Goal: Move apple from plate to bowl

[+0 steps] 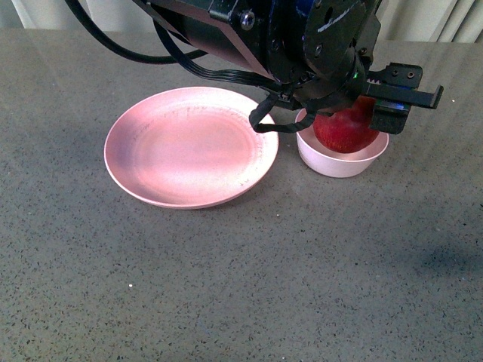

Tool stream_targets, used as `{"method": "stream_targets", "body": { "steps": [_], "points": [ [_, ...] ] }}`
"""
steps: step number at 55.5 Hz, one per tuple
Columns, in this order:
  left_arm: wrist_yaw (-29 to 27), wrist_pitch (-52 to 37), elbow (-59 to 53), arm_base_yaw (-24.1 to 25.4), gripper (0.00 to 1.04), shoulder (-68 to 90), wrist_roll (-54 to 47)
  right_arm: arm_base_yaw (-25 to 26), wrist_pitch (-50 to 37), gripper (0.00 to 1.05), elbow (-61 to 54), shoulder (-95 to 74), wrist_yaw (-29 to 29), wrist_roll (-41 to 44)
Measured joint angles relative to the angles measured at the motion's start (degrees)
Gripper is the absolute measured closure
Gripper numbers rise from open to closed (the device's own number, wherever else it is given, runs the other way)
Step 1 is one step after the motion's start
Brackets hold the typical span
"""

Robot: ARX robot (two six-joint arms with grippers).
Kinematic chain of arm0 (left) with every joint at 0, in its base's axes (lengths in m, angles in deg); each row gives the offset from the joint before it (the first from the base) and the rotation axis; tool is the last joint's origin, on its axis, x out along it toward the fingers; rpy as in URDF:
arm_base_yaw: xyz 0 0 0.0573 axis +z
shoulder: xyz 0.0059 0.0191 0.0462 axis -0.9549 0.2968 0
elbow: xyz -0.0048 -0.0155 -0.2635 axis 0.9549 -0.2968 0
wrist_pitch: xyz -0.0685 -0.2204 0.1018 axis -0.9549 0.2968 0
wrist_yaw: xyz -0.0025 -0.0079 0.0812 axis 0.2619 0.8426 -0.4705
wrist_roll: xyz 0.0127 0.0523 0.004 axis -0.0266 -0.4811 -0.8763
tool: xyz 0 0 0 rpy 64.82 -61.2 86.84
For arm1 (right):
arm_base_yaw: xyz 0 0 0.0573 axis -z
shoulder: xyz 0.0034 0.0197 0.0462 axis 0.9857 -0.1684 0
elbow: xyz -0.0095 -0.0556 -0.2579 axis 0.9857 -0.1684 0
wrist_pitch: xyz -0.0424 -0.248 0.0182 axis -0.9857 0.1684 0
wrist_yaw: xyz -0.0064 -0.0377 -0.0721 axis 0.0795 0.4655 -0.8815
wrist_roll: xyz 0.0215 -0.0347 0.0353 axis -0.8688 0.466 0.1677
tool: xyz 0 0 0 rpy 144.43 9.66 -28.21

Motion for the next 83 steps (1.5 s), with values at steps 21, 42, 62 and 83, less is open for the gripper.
{"method": "stream_targets", "body": {
  "steps": [21,42,62,83],
  "points": [
    [0.17,0.15,1.68,0.04,0.36,2.08,-0.26,0.00,-0.02,0.09,0.00,0.00,0.00,0.00],
    [0.59,0.00,1.64,0.50,0.09,2.10,-0.39,0.00,-0.02,0.09,0.00,0.00,0.00,0.00],
    [3.72,-6.01,-8.94,4.50,0.09,-10.25,-0.17,0.00,-0.02,0.09,0.00,0.00,0.00,0.00],
    [-26.60,-41.03,-37.03,12.68,0.40,-28.44,-7.56,0.00,0.00,0.09,0.00,0.00,0.11,0.00]
  ]
}}
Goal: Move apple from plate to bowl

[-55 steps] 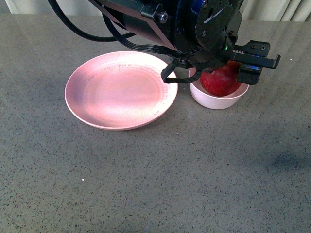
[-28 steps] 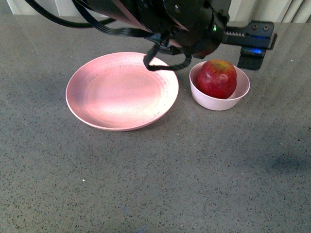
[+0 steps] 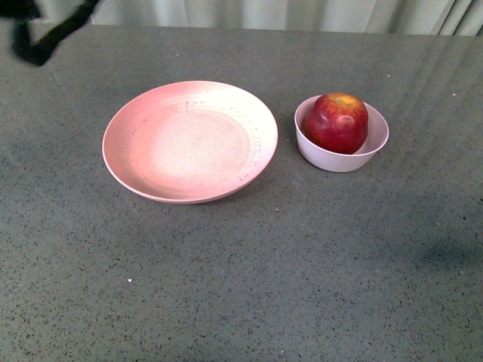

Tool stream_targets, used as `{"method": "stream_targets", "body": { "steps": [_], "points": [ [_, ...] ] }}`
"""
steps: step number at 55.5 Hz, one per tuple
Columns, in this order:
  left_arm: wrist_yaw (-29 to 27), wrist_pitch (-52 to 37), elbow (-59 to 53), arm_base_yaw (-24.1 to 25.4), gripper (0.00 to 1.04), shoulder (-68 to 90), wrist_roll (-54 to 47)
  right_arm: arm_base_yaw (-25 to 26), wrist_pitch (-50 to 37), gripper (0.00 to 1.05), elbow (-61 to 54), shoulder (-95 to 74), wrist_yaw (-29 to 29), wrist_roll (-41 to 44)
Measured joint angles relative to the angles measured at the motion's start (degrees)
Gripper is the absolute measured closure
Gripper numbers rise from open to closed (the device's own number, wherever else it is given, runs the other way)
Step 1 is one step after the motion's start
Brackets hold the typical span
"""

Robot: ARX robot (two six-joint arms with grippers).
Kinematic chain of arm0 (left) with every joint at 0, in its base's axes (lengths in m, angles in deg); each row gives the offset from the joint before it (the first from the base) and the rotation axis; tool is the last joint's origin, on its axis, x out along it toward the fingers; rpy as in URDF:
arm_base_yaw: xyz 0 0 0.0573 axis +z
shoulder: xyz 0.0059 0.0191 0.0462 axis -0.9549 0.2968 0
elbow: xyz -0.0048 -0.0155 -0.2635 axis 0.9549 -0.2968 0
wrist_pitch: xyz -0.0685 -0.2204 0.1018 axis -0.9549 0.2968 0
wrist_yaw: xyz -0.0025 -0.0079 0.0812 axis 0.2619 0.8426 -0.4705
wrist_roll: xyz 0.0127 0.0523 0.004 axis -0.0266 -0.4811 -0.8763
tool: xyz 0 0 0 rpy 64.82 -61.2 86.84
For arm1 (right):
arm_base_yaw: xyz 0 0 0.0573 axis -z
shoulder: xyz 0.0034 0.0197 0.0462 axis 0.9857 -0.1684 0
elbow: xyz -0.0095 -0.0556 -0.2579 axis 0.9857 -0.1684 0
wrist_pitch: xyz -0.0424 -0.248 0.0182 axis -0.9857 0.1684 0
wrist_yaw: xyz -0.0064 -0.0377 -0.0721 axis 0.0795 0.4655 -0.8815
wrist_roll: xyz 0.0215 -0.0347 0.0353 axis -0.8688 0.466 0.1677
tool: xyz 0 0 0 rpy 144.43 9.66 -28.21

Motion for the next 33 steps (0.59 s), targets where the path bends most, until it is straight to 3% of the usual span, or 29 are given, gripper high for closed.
{"method": "stream_targets", "body": {
  "steps": [5,16,33],
  "points": [
    [1.57,-6.23,-11.65,4.46,0.61,-8.33,-1.25,0.00,-0.02,0.09,0.00,0.00,-0.11,0.00],
    [8.26,-8.02,-27.41,11.13,1.04,-20.11,-1.66,0.00,0.00,0.09,0.00,0.00,-0.07,0.00],
    [13.68,-5.97,-37.31,16.90,1.03,-32.41,-1.90,0.00,0.00,0.09,0.00,0.00,-0.09,0.00]
  ]
}}
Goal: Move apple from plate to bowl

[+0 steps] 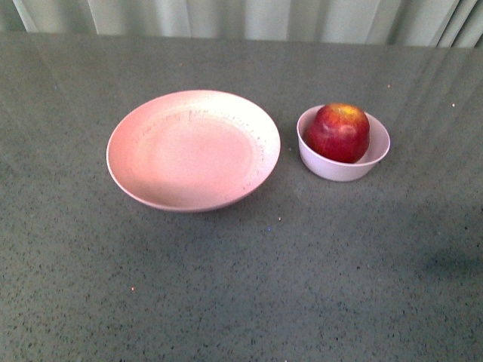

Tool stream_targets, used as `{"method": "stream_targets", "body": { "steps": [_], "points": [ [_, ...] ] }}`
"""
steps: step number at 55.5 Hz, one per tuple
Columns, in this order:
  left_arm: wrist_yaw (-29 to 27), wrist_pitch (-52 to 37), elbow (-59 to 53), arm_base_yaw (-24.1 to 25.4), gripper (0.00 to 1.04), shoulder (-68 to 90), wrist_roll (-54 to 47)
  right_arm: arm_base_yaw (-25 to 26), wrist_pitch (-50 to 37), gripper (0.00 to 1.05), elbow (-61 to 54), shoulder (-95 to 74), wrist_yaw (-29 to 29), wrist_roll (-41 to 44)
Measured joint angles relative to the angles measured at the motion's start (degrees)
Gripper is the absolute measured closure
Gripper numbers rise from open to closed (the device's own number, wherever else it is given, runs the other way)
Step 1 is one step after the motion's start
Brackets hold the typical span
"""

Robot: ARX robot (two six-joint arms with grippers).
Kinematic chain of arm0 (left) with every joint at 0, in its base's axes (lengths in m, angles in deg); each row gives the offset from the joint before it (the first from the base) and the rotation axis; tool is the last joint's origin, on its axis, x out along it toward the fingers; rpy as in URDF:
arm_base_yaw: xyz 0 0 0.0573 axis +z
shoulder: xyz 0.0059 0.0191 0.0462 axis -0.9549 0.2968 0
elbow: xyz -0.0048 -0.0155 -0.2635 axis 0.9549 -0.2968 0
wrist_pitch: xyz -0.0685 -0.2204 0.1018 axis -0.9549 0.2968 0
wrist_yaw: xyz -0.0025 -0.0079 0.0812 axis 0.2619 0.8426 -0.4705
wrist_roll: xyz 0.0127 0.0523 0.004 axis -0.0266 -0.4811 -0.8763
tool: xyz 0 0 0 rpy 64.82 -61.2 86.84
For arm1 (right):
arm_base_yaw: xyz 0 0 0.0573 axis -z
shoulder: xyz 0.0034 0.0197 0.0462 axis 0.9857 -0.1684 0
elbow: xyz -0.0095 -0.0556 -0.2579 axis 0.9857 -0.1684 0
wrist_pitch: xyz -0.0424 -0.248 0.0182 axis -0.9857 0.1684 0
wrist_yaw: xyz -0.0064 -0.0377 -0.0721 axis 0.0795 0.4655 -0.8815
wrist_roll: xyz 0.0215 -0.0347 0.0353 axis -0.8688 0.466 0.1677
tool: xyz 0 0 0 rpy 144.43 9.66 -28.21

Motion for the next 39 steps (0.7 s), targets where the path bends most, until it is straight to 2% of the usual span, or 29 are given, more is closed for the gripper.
{"method": "stream_targets", "body": {
  "steps": [6,13,22,25,29,39],
  "points": [
    [1.75,-2.27,-3.50,1.64,1.03,-1.77,-0.02,0.00,0.00,0.09,0.00,0.00,0.00,0.00],
    [3.39,0.37,-6.10,3.06,1.03,-5.84,-0.02,0.00,0.00,0.09,0.00,0.00,0.00,0.00],
    [5.33,7.43,-8.55,5.33,1.03,-15.69,-0.04,0.00,0.00,0.09,0.00,0.00,0.00,0.00],
    [9.84,10.69,-9.31,8.66,1.03,-19.61,-0.09,0.00,0.00,0.09,0.00,0.00,0.00,0.00],
    [9.94,13.75,-9.84,10.14,1.03,-23.43,-0.09,-0.02,0.00,0.09,0.00,0.00,-0.02,0.00],
    [10.38,20.90,-10.51,10.25,1.03,-31.54,-0.15,0.00,-0.02,0.09,0.00,0.00,0.00,0.00]
  ]
}}
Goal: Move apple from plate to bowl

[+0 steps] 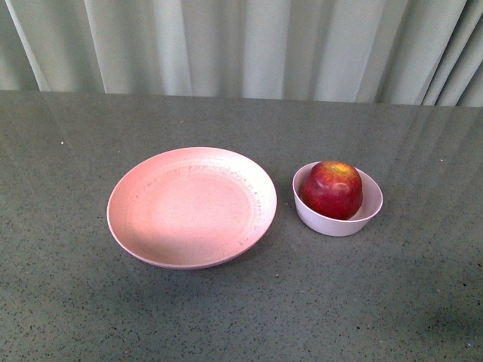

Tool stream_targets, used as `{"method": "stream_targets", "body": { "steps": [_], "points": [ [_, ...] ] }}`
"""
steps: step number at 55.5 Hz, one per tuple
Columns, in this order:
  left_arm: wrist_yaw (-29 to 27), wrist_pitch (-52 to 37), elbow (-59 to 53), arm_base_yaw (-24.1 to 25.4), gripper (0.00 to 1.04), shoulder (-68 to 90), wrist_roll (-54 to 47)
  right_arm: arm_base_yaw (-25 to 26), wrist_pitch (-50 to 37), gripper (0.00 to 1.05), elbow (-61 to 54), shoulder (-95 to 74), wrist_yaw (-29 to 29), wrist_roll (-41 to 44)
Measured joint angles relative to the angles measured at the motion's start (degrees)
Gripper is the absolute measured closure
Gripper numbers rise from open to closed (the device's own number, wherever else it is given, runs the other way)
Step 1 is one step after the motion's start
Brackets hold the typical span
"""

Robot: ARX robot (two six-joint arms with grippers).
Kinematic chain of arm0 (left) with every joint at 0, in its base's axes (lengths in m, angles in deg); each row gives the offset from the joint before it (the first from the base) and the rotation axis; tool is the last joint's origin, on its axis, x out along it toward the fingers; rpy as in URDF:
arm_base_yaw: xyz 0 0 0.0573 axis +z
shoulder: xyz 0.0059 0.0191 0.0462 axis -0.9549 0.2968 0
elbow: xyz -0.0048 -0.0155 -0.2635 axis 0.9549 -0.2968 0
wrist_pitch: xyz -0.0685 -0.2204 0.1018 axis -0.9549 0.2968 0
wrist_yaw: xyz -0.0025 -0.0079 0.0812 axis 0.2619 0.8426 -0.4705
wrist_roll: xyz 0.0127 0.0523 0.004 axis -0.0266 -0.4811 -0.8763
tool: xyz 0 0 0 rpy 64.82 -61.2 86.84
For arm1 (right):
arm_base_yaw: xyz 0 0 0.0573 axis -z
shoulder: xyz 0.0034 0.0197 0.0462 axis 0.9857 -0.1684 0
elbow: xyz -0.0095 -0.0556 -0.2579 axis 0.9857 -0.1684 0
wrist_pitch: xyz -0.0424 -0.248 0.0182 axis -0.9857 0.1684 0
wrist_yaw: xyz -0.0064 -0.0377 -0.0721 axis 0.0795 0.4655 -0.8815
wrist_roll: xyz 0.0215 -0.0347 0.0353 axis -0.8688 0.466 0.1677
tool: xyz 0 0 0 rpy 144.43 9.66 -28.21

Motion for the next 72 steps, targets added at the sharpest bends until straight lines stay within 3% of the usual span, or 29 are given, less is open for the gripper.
{"method": "stream_targets", "body": {
  "steps": [30,62,67,72],
  "points": [
    [0.00,15.87,-0.04,0.00,1.03,-17.11,0.00,0.00,0.02,0.09,0.00,0.00,0.00,0.00],
    [0.00,26.60,-0.04,0.00,1.03,-27.87,0.00,0.00,0.02,0.09,0.00,0.00,0.00,0.00],
    [0.00,35.15,-0.02,0.02,1.03,-34.49,0.00,0.00,0.02,0.09,0.00,0.00,0.00,0.00],
    [0.02,36.26,-0.02,0.00,1.03,-36.85,-0.02,0.00,0.02,0.09,0.00,0.00,0.00,0.00]
  ]
}}
